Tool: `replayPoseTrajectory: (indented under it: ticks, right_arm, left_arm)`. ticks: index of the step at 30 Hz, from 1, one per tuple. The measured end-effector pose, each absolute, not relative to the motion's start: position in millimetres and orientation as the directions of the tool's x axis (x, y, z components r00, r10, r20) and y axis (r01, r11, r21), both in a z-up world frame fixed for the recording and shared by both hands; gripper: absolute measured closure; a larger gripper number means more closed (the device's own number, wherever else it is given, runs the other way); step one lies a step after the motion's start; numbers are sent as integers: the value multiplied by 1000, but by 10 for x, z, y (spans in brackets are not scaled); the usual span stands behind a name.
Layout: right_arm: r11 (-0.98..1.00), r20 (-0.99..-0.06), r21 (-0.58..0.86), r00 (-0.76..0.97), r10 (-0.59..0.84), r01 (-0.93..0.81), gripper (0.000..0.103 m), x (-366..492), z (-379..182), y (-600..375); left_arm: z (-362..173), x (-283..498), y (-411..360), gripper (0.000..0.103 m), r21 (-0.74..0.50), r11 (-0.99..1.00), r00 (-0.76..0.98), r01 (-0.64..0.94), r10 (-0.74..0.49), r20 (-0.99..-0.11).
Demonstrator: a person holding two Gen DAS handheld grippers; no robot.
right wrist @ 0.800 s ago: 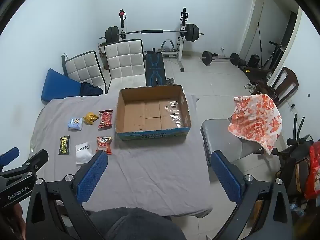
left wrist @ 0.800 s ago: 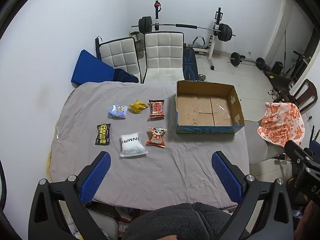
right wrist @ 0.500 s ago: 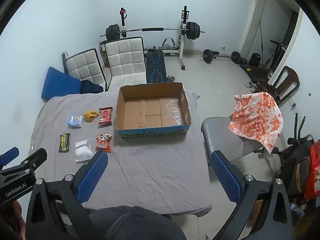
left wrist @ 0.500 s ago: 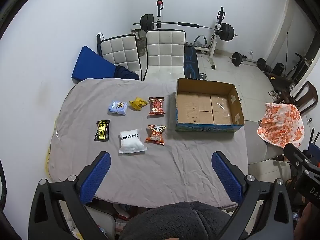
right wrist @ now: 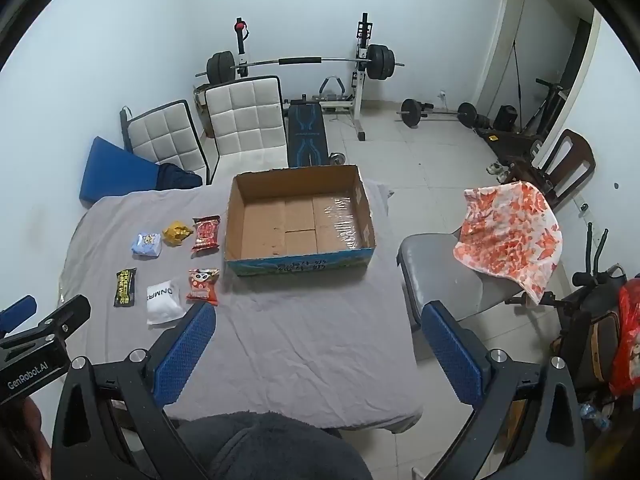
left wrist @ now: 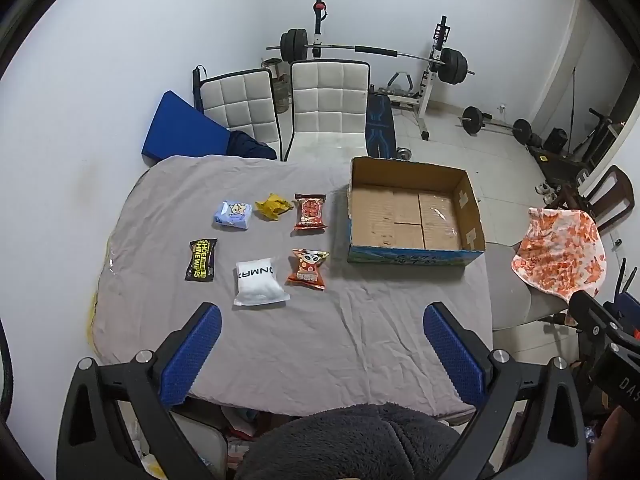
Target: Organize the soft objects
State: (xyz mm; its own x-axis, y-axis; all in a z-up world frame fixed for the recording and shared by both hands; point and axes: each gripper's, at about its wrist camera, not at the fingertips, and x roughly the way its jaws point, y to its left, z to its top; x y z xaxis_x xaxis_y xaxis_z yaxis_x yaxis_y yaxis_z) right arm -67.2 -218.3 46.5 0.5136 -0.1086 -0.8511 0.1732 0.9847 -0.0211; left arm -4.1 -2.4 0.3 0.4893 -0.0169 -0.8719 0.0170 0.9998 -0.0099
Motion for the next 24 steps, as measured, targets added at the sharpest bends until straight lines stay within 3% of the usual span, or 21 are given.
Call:
replayPoseTrajectory:
  ticks: [24]
  right_arm:
    - [986,-845,-17,524,-102,165,0,-672,506,-2194]
  left_arm:
    - [41,-73,-61,0,-24,1000,506,18,-30,-862]
